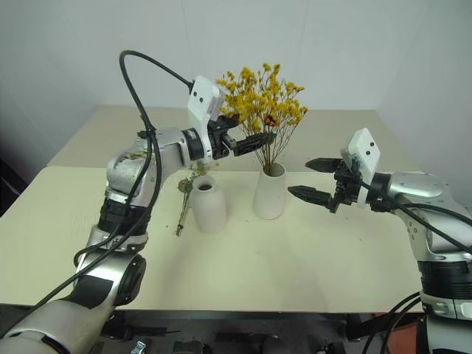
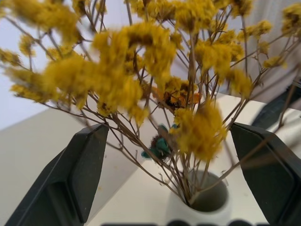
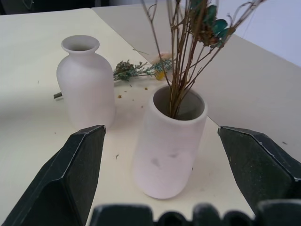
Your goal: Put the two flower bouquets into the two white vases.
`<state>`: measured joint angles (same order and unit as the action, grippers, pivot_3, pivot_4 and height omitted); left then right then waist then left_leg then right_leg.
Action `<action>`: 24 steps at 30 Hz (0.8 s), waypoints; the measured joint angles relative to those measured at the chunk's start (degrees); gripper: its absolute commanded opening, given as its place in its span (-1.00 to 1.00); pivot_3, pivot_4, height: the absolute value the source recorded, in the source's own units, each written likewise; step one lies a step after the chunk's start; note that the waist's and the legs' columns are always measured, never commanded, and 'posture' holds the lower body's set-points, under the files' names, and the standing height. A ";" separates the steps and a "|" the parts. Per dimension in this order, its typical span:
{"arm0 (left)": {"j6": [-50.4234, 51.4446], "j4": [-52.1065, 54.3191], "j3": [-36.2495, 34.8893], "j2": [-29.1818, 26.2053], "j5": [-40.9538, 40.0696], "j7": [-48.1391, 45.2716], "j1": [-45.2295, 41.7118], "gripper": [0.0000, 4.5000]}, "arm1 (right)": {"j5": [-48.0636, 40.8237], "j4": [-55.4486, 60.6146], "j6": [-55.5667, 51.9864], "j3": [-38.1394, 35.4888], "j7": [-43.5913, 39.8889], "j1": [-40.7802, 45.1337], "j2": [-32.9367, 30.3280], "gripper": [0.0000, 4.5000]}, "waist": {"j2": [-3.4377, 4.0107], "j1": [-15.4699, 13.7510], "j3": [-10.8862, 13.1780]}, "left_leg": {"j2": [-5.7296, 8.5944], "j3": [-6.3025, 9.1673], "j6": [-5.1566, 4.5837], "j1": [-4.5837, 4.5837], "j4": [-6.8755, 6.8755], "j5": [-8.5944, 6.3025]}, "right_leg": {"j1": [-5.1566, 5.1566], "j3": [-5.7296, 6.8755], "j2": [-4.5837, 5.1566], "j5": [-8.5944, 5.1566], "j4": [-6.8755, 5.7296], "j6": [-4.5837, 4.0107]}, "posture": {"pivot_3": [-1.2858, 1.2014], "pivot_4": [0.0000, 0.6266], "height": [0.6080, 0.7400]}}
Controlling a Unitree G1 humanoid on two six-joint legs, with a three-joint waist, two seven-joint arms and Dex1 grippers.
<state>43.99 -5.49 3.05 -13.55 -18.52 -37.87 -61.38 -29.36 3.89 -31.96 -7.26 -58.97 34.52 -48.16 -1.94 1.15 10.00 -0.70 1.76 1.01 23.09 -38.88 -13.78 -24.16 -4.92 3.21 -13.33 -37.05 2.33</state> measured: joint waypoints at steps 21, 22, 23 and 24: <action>13.76 -1.71 10.67 -3.03 0.10 -1.62 0.99 0.99 | 1.10 -1.64 0.97 1.54 -0.47 0.69 2.25 1.00 | 0.01 0.52 0.00 | 0.00 -0.01 0.00 -0.01 0.00 0.00 | -0.01 -0.02 -0.02 0.00 -0.01 0.00 | 0.03 -0.52 1.00; 14.00 -1.39 10.84 -3.39 0.14 -1.70 0.99 0.99 | 1.10 -1.60 0.98 1.54 -0.46 0.71 2.44 1.00 | 0.01 0.52 0.00 | -0.01 -0.01 0.00 -0.01 0.01 0.00 | -0.01 -0.02 -0.02 0.00 -0.01 0.00 | 0.03 -0.52 1.00; 14.54 -0.89 11.01 -3.97 0.18 -1.73 0.98 0.99 | 1.10 -1.60 0.99 1.54 -0.46 0.73 2.67 1.00 | 0.01 0.57 0.00 | -0.01 -0.01 0.00 -0.01 0.01 0.00 | -0.02 -0.02 -0.02 0.00 -0.01 0.00 | 0.03 -0.52 1.00; 15.03 -0.44 11.06 -4.47 0.20 -1.74 0.97 0.99 | 1.10 -1.61 1.00 1.55 -0.48 0.72 2.77 1.00 | 0.01 0.65 0.00 | -0.01 -0.01 0.00 -0.01 0.01 0.00 | -0.03 -0.03 -0.02 0.00 -0.01 0.00 | 0.03 -0.52 1.00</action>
<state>59.03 -5.93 14.12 -18.03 -18.33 -39.61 -60.41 -28.26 2.28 -30.96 -5.72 -59.45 35.24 -45.39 -1.94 1.80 10.00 -0.71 1.75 1.01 23.08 -38.87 -13.78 -24.19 -4.94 3.19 -13.33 -37.06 2.32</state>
